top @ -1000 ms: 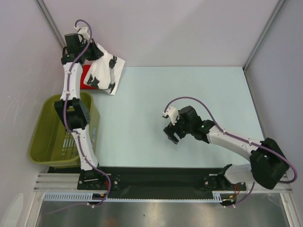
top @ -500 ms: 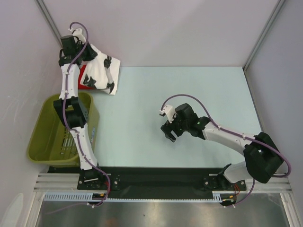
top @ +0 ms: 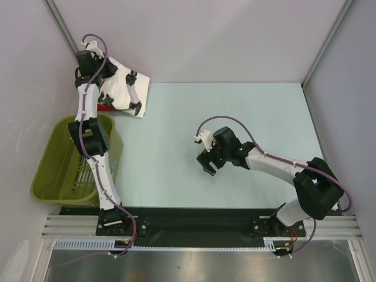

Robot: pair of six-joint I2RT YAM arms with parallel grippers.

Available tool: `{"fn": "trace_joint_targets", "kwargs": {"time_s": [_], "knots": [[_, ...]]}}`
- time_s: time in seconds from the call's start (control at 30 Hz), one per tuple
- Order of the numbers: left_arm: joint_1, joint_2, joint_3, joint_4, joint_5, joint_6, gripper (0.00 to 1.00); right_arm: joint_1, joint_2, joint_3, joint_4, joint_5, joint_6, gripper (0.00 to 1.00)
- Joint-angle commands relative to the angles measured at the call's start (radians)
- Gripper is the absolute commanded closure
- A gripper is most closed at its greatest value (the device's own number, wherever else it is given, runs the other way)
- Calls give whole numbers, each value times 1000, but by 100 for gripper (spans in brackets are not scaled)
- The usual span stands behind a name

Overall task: Fold and stack the t-shirts
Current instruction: Neatly place the folded tshirt to the corner

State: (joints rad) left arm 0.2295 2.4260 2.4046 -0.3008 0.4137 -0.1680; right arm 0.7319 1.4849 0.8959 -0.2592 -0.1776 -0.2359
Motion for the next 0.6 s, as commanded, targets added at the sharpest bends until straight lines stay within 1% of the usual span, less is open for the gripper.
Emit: {"fn": "trace_joint_targets", "kwargs": {"time_s": [0.0,0.17,0.33,0.57], "knots": [[10,15,48,158,-27,-50,100,9,20,64,-5,-13,10,11],[13,28,34,173,-75,-47,100,9,35,74,-20,-8,9,11],[28,8,-25,221,-151,-50,100,9,54,89,-29,-5,12,11],[56,54,-7,261,-150,-82,100,11,89,123,-38,-8,6,11]]}}
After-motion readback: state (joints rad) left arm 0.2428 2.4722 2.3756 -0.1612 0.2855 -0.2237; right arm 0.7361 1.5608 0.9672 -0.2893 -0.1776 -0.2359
